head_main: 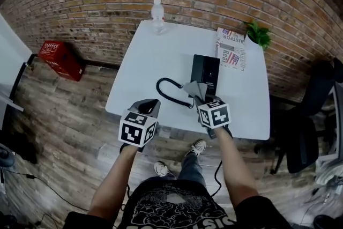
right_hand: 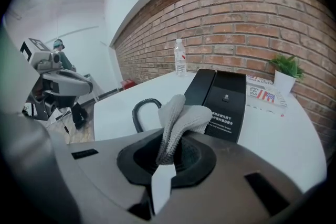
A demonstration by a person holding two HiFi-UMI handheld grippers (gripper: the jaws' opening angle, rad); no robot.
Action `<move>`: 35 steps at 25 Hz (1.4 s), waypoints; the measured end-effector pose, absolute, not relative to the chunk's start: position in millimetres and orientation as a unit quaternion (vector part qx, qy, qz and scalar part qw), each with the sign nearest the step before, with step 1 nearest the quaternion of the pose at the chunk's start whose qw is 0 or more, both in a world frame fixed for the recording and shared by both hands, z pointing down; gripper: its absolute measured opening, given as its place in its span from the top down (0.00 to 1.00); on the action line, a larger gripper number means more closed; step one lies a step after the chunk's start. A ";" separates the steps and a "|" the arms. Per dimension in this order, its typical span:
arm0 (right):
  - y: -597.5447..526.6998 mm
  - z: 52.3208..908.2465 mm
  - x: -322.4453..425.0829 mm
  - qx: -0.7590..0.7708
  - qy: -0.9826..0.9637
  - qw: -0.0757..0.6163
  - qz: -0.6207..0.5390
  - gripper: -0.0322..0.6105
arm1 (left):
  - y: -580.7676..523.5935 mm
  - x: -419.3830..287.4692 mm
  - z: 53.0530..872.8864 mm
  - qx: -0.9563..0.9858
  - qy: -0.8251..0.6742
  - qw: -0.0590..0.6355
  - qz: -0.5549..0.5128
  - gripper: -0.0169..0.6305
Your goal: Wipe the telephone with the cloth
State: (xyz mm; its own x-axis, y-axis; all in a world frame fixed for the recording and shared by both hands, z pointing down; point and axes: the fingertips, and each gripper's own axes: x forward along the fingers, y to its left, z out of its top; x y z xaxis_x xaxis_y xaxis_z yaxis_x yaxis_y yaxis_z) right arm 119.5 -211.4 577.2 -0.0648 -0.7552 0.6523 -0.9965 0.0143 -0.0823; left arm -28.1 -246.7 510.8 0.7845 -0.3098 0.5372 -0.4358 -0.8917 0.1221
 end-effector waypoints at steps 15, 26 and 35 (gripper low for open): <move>-194.5 566.9 111.1 0.655 -0.674 0.217 0.263 0.93 | -237.9 -25.4 515.8 0.942 -0.173 0.122 0.262 0.97; -220.4 505.0 150.3 0.675 -0.673 0.215 0.215 0.93 | -256.8 -7.4 505.5 0.944 -0.176 0.131 0.247 0.97; -256.1 465.3 195.7 0.674 -0.682 0.214 0.185 0.93 | -286.7 21.6 494.1 0.941 -0.202 0.140 0.233 0.97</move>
